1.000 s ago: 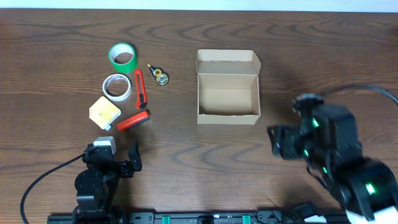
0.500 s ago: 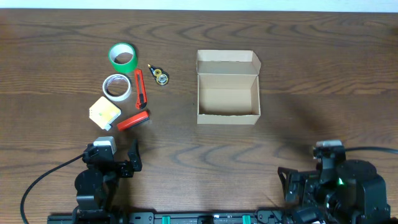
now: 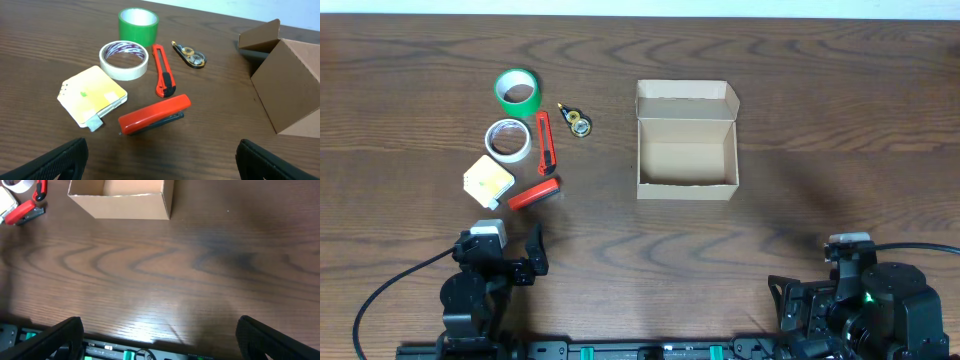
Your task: Pack container
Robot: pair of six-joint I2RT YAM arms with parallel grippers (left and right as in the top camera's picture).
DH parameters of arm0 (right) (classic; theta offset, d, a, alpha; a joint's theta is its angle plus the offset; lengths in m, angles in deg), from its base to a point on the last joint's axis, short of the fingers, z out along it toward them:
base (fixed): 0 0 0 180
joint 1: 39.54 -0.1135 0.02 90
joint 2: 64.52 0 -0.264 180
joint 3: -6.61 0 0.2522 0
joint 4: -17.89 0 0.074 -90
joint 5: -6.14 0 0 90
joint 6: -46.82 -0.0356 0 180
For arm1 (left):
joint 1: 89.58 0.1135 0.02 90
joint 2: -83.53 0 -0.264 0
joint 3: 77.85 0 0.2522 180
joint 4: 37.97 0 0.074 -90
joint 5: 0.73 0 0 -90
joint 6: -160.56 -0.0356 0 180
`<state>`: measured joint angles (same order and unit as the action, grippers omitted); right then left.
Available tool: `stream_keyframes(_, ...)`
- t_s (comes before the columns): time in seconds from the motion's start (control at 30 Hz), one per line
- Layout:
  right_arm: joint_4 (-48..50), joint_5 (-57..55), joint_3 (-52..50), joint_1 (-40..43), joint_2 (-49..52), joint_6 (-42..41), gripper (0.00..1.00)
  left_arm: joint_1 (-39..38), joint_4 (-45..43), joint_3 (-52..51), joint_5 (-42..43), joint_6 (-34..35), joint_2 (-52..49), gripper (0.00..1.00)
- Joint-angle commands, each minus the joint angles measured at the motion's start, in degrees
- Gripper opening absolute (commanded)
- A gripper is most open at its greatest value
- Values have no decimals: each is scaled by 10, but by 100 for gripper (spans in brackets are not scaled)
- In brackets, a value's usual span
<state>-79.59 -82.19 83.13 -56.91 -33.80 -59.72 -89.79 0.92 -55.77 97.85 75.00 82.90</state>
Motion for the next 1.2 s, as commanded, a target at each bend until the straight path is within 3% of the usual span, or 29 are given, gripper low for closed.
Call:
stream_keyframes(0.0,-1,3,-5,7,-1,-6,99,2,-1,-11,-2,-4,3,95)
stream_keyframes(0.93,-1,3,-5,7,-1,-6,99,2,-19,-11,0,-1,3,95)
stream_keyframes(1.17,-1,3,-5,7,-1,-6,99,2,-58,1,-19,61,-16,95)
